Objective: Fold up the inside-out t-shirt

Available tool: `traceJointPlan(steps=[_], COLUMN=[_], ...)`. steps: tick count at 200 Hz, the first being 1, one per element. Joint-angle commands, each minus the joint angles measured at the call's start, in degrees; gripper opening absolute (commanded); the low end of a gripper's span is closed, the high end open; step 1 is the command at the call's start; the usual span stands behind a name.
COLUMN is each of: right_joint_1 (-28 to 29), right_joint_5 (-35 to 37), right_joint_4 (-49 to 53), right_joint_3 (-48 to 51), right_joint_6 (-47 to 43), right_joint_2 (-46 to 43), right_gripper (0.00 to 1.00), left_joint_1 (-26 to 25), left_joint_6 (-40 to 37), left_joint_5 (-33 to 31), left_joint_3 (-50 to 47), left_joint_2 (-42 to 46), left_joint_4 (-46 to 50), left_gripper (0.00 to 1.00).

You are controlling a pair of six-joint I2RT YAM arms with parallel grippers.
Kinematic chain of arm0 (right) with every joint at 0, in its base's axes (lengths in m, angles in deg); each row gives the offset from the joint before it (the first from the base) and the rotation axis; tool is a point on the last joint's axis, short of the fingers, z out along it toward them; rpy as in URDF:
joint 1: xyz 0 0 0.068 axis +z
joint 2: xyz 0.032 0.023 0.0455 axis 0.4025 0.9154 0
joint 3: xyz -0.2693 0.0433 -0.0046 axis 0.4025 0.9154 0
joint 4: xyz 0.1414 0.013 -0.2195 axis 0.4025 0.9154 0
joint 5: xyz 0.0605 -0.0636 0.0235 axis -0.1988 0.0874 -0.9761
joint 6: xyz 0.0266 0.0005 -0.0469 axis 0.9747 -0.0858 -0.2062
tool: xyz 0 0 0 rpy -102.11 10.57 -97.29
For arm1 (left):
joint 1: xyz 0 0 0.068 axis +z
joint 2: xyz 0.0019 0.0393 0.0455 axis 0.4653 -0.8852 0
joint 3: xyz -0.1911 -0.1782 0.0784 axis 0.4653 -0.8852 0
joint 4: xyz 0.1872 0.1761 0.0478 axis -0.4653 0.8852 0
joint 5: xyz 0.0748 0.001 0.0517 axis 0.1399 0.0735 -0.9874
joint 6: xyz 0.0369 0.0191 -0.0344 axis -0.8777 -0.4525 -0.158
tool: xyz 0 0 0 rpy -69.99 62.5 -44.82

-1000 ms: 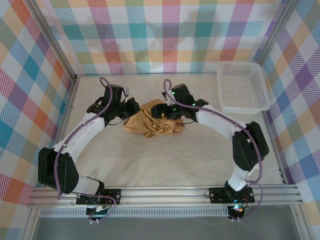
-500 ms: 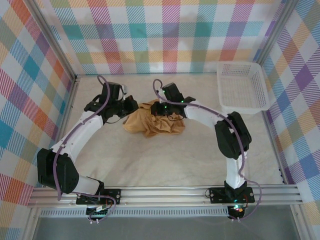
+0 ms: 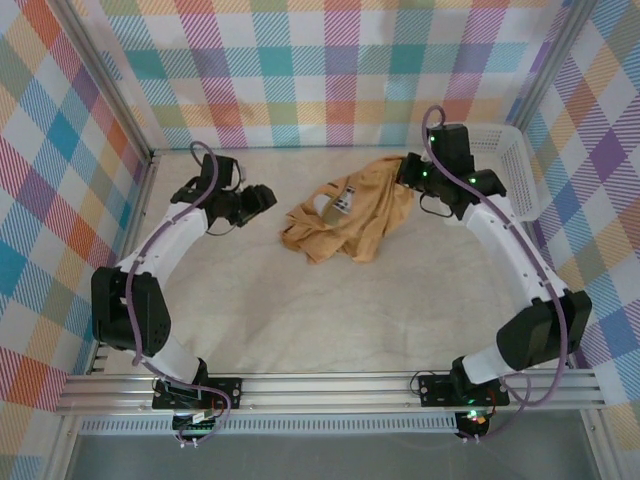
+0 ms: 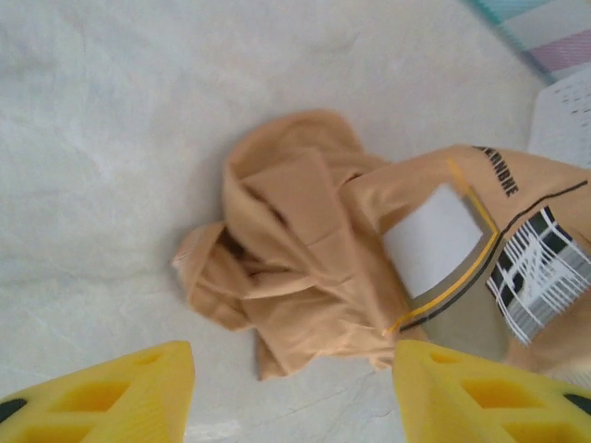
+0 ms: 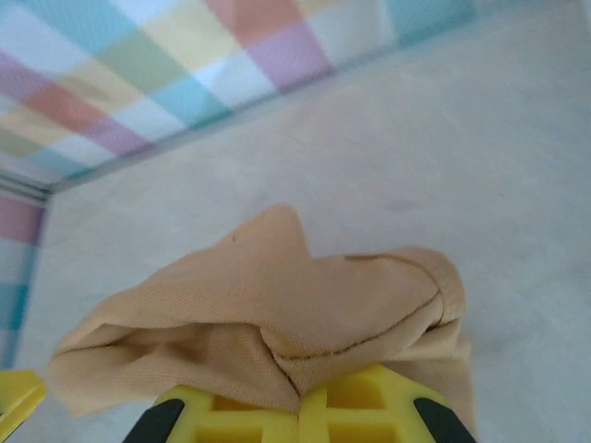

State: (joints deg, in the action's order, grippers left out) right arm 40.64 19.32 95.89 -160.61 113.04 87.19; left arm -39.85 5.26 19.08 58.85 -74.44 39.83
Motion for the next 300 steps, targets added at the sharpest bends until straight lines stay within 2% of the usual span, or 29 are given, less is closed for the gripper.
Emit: traceJointPlan(steps=[1, 59, 107, 133, 164, 181, 207, 242, 300], right_joint_1=[-0.02, -0.55, -0.91, -1.11, -1.13, -1.09, -1.11, -1.09, -1.09], right_joint_5=[0.91, -1.1, -2.85, -3.88, -5.16, -5.97, -7.36, -8.5, -9.83], right_joint_4=[3.72, 3.27, 2.57, 2.01, 0.98, 0.8, 0.02, -0.46, 0.55], right_joint_3=[1.9, 0.42, 0.94, 1.51, 2.65, 3.21, 4.09, 5.06, 4.11], right_joint_6=[2.17, 1.61, 1.17, 1.37, 2.05, 2.3, 2.72, 2.76, 1.18], right_joint_2=[4.79, 8.22, 7.37, 6.93, 6.6, 6.59, 6.29, 5.74, 2.86], right_gripper=[0.0, 0.0, 0.0, 0.0, 0.0, 0.0, 0.0, 0.0, 0.0], left_joint_1=[-1.41, -10.55, -11.0, -11.08, -12.23, -12.99, -13.06, -13.17, -13.28], left_joint_6=[0.95, 2.4, 3.19, 6.91, 10.91, 11.56, 11.91, 12.0, 8.21], left_joint_5=[2.53, 0.54, -5.82, -7.08, -7.89, -9.31, -12.45, -15.38, -21.27], left_joint_3=[-2.94, -6.24, -3.34, -1.99, 0.76, 3.35, 7.87, 10.93, 12.94], left_joint_2=[-2.44, -11.47, -18.25, -21.13, -23.98, -25.59, -28.15, -29.06, -23.02], left_joint_4=[-3.23, -7.46, -7.01, -9.06, -11.47, -10.61, -5.99, -2.01, 3.14], left_gripper=[0.58, 0.58, 0.53, 0.57, 0.55, 0.48, 0.23, 0.0, 0.0])
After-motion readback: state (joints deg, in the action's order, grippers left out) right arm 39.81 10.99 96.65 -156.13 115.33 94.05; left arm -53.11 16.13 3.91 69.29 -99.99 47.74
